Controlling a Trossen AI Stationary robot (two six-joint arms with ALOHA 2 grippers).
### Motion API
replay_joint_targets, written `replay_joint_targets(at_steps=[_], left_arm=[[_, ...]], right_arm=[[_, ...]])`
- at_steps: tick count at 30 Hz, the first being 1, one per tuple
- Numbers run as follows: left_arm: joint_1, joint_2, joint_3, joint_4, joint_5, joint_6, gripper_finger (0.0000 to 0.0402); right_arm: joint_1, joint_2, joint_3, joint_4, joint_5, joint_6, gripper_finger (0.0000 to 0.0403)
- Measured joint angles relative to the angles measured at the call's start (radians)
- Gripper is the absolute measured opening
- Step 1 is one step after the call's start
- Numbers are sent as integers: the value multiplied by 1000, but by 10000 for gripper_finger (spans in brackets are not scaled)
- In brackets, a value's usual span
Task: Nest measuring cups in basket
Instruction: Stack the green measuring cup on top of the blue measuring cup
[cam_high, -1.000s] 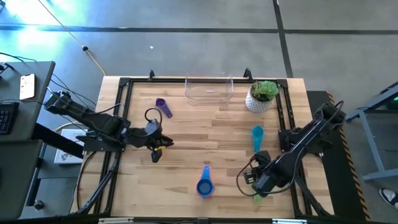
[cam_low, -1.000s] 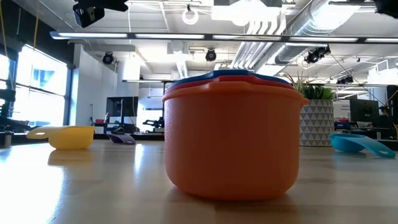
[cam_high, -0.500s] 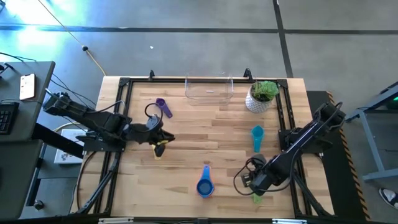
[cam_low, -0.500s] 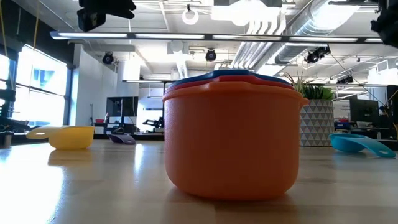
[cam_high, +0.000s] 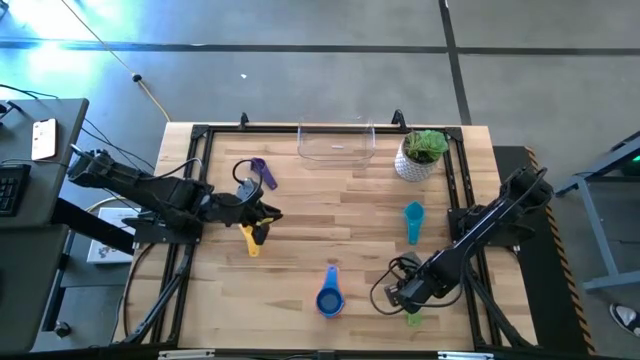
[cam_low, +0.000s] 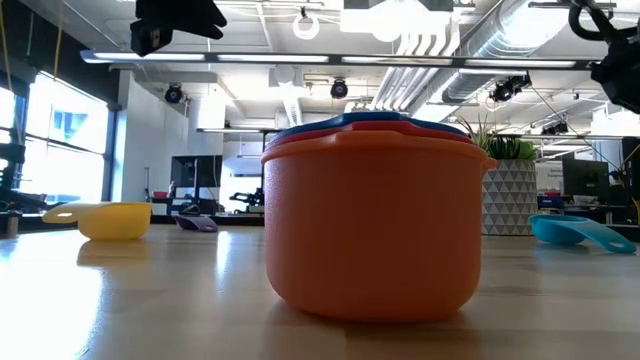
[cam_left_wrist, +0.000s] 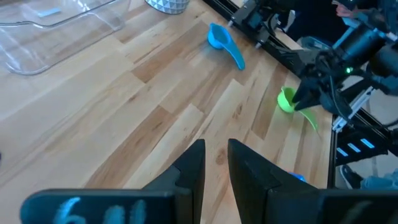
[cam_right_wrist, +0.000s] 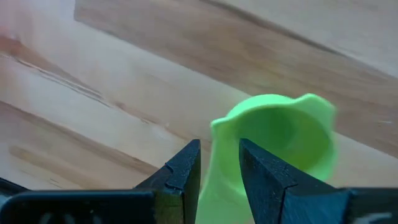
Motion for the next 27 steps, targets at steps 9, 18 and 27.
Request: replay_joint_targets(at_steps=[9, 18, 27], left_arm=[[15, 0, 0, 0, 0, 0, 60], [15, 0, 0, -1, 1, 1, 60], [15, 0, 0, -1, 63, 1, 60]], right_arm=[[-11, 68, 0, 22, -21, -35, 94], [-11, 67, 3, 13, -30, -78, 13], [-23, 68, 88, -87, -46, -180, 3]])
